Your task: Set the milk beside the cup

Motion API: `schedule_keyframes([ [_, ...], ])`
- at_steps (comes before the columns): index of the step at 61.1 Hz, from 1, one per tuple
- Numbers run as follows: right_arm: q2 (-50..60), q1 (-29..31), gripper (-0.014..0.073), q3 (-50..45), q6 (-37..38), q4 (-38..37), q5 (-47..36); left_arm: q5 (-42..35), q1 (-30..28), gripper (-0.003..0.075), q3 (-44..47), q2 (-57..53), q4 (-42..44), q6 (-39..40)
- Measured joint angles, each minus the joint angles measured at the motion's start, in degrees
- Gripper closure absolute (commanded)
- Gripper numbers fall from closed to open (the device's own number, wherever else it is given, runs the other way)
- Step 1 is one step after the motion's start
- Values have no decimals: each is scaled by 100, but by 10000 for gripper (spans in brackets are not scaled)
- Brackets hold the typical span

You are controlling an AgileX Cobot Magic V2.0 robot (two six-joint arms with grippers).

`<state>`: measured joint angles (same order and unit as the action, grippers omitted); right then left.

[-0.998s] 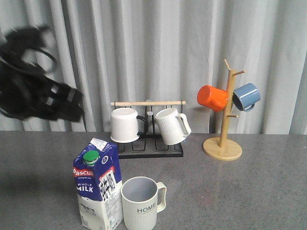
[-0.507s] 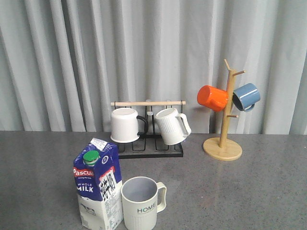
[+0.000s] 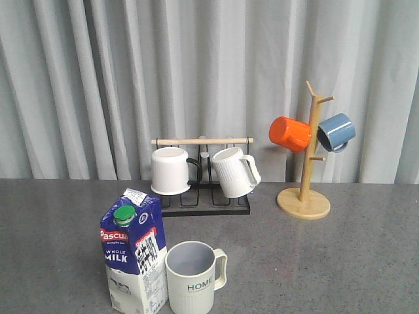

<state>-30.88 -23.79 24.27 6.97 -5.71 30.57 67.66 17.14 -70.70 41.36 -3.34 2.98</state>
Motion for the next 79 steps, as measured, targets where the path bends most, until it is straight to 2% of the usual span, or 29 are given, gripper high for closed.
schedule_keyframes([
  [13,0,0,599,0,0,0,0,365,0,728,18,-29,-7,0],
  [22,0,0,599,0,0,0,0,21,0,728,178,-82,59,-7],
  [25,0,0,599,0,0,0,0,-429,0,728,490,-174,112,-46],
  [33,0,0,599,0,0,0,0,-2202,0,728,1721,-691,245,-66],
  [43,0,0,599,0,0,-6,0,-4713,-114,728,4117,-1693,248,-78],
  [50,0,0,599,0,0,-12,0,-5654,-423,728,5430,-2361,237,-73],
  [61,0,0,599,0,0,-12,0,-6004,-1012,728,6644,-3141,196,68],
  [79,0,0,599,0,0,-12,0,-6139,-1310,728,7157,-4174,200,88],
])
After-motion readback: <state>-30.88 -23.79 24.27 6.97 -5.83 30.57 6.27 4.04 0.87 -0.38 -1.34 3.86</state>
